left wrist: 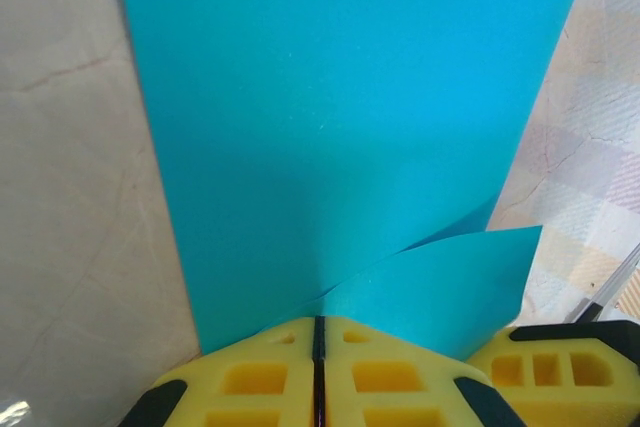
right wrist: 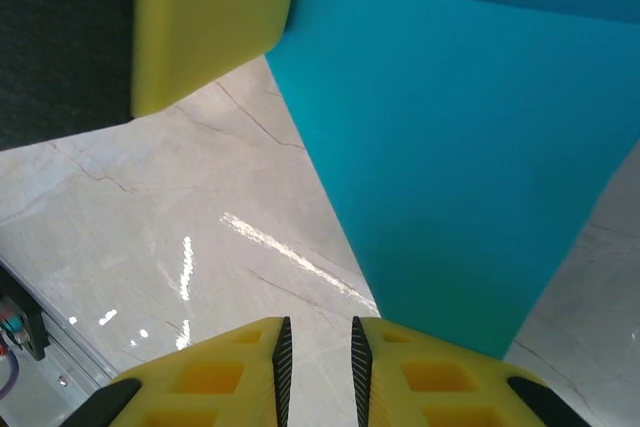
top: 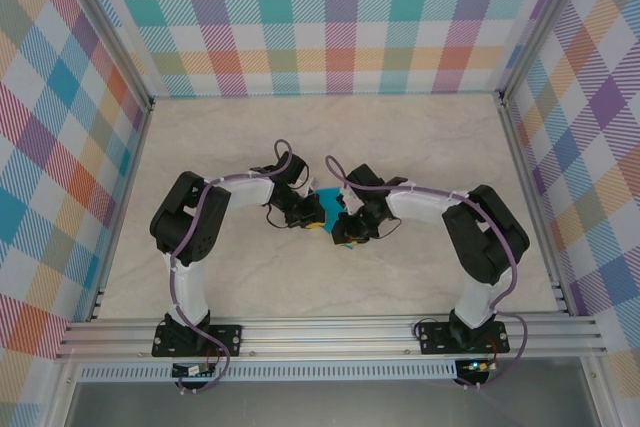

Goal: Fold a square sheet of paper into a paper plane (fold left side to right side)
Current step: Third fold the triangle at the center of the table.

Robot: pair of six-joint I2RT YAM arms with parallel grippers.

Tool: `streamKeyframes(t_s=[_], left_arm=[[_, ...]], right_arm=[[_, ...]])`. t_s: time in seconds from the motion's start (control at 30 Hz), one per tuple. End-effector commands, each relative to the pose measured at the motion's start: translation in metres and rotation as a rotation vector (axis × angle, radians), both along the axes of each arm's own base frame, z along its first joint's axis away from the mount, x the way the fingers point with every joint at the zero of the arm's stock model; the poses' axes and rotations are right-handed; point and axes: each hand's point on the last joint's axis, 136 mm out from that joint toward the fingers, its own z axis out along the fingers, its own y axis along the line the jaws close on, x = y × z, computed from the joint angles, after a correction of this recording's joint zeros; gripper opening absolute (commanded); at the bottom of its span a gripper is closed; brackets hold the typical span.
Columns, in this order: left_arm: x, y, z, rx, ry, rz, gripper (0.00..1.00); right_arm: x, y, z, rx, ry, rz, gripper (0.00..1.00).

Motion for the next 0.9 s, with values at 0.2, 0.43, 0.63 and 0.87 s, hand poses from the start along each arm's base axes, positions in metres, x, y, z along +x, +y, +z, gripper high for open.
streamKeyframes(t_s=[0.2,0.43,0.63,0.87], left_arm=[[-0.018,0.022,-0.024,0.131,0.051,0.003,0.09],[-0.018,0.023,-0.025,0.136,0.051,0.004,0.08],[-0.019,0.026,-0.031,0.155,0.060,0.006,0.08],[-0.019,0.030,-0.037,0.173,0.070,0.014,0.08]], right_arm=[[-0.012,-0.006,-0.018,-0.017,0.062,-0.011,0.24],[-0.015,-0.007,-0.022,-0.017,0.079,-0.012,0.24],[-0.026,-0.021,-0.032,-0.070,0.111,-0.030,0.21],[-0.051,-0.039,-0.037,-0.076,0.172,-0.049,0.06]])
